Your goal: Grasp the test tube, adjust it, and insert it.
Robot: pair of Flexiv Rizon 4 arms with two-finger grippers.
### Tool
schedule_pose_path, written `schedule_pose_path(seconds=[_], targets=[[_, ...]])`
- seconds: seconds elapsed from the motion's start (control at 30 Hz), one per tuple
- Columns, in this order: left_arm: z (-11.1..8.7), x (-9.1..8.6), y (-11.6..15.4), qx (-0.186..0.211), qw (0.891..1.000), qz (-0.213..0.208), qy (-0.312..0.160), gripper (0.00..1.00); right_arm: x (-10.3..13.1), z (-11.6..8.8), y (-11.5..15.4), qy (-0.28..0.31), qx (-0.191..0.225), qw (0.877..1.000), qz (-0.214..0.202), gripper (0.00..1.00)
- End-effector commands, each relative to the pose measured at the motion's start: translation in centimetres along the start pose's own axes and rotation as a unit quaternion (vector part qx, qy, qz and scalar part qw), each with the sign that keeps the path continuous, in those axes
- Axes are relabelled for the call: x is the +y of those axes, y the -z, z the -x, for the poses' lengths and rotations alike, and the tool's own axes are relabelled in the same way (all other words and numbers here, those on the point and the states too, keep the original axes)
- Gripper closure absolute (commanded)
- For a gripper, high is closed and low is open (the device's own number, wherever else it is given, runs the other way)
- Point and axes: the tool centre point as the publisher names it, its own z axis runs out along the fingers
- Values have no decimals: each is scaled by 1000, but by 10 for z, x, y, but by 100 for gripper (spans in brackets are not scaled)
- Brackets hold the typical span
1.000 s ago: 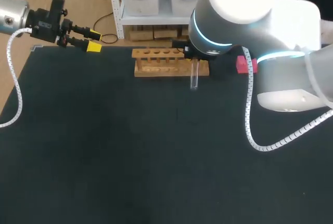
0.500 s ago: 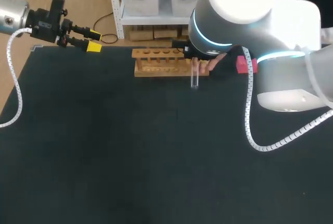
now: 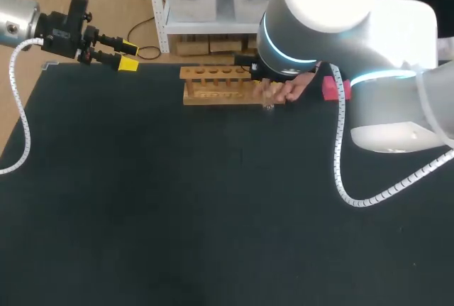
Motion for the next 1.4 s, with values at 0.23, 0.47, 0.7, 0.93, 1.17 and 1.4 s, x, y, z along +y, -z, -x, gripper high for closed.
schedule_pose_path(seconds=[0.23,0.47,0.7,0.93,1.17,1.4], targets=[[0,1,0,0,1000,-1,-1,0,-1,-1,0,-1,-4,1000,0,100],[0,1,0,0,1000,-1,-1,0,-1,-1,0,-1,-4,1000,0,100],[0,1,0,0,1000,-1,-1,0,1,1,-13,22,6,1000,-8,100],[0,1,0,0,1000,-1,-1,0,2,2,-33,31,16,999,-11,100],[0,1,0,0,1000,-1,-1,0,2,2,-46,29,16,999,-5,100],[0,1,0,0,1000,-1,-1,0,8,0,-64,30,16,999,1,100]])
